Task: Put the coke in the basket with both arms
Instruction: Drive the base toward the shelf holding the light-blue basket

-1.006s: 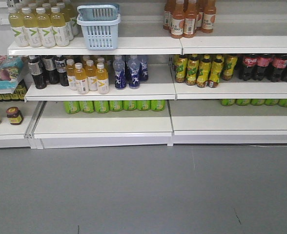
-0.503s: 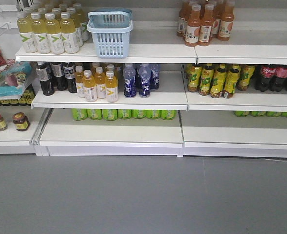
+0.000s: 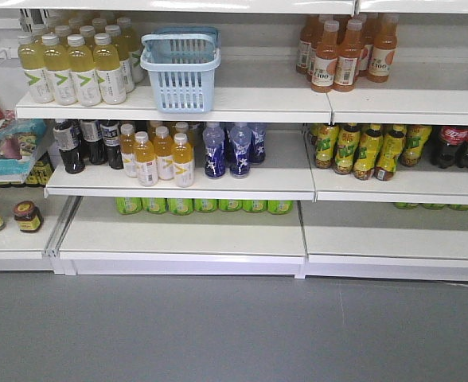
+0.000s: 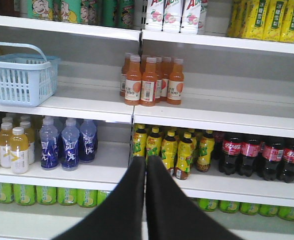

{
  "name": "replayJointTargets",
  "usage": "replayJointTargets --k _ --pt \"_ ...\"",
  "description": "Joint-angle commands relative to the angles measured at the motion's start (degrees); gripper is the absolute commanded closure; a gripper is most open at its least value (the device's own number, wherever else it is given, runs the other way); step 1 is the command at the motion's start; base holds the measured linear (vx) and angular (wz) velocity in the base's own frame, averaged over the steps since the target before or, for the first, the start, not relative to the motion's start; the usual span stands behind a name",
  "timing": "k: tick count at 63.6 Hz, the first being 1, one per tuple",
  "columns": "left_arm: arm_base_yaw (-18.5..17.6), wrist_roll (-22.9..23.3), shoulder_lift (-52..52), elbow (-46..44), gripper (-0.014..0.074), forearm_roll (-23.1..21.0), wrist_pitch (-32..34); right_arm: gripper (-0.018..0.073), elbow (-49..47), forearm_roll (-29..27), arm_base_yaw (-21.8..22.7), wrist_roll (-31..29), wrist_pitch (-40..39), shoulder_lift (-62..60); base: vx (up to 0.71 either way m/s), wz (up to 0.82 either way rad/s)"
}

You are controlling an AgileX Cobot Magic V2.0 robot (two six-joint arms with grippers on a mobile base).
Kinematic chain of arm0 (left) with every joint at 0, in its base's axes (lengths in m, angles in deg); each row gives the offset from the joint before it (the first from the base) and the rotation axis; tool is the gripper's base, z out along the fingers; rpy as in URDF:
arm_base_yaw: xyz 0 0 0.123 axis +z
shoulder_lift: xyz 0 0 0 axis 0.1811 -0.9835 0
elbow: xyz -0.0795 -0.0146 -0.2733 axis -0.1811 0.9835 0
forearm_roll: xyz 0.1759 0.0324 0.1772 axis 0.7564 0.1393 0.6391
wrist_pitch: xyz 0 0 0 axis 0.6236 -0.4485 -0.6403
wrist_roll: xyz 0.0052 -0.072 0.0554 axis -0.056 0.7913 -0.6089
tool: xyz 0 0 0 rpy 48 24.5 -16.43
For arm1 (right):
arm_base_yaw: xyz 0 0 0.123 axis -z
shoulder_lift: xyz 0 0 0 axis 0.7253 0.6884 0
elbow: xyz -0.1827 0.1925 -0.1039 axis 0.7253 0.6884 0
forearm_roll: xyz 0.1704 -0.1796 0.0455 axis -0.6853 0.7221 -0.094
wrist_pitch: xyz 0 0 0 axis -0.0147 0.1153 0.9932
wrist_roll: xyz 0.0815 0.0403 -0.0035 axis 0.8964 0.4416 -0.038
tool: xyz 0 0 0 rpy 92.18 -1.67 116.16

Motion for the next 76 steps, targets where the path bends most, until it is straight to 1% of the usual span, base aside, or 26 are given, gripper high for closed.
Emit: replayJointTargets --k 1,76 --pt "-0.2 0.5 0.7 -1.9 0.0602 -0.5 3.8 0.0564 0.4 0.6 0.1 -0.3 -3.6 -0.7 0.18 0.00" --pt "-0.2 0.5 0.7 -1.9 0.0602 -0.5 3.8 0.0564 0.4 0.6 0.1 -0.3 -3.6 -0.7 0.19 -0.02"
